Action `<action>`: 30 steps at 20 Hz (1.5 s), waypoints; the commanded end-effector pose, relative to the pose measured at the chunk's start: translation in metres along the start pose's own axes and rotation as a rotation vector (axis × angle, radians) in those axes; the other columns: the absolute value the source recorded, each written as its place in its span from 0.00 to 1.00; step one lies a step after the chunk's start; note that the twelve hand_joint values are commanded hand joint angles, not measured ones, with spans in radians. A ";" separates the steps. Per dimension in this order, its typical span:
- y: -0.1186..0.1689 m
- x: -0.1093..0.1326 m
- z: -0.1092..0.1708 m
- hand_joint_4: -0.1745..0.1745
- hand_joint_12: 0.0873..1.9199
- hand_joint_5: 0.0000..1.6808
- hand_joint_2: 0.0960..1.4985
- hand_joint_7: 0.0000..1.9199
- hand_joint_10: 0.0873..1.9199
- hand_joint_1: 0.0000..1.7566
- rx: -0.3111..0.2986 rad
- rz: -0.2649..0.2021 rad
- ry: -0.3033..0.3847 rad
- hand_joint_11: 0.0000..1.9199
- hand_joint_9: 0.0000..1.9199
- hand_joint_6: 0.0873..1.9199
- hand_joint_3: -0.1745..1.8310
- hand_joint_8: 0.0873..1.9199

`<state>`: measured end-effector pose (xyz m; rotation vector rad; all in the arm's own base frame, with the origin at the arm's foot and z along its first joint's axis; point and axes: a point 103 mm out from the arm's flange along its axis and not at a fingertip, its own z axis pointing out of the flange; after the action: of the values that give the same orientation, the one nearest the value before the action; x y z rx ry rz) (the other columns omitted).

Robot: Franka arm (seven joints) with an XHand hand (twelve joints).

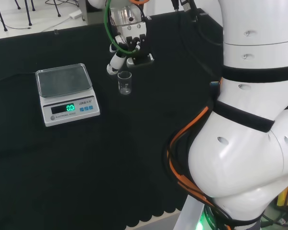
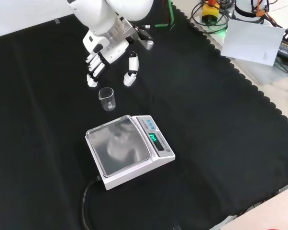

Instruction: Pick up the beaker.

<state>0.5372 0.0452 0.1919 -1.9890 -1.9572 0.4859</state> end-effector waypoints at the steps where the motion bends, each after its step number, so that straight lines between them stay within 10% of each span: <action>1: 0.009 -0.005 0.010 0.43 0.76 0.15 0.42 0.03 0.44 0.40 0.026 0.004 -0.004 0.02 0.11 0.00 0.35 0.35; 30: 0.059 -0.020 0.062 0.45 0.76 0.14 0.41 0.01 0.45 0.41 0.151 0.027 -0.043 0.01 0.10 0.00 0.35 0.35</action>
<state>0.5607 0.0277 0.1185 -1.9415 -1.8684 0.6430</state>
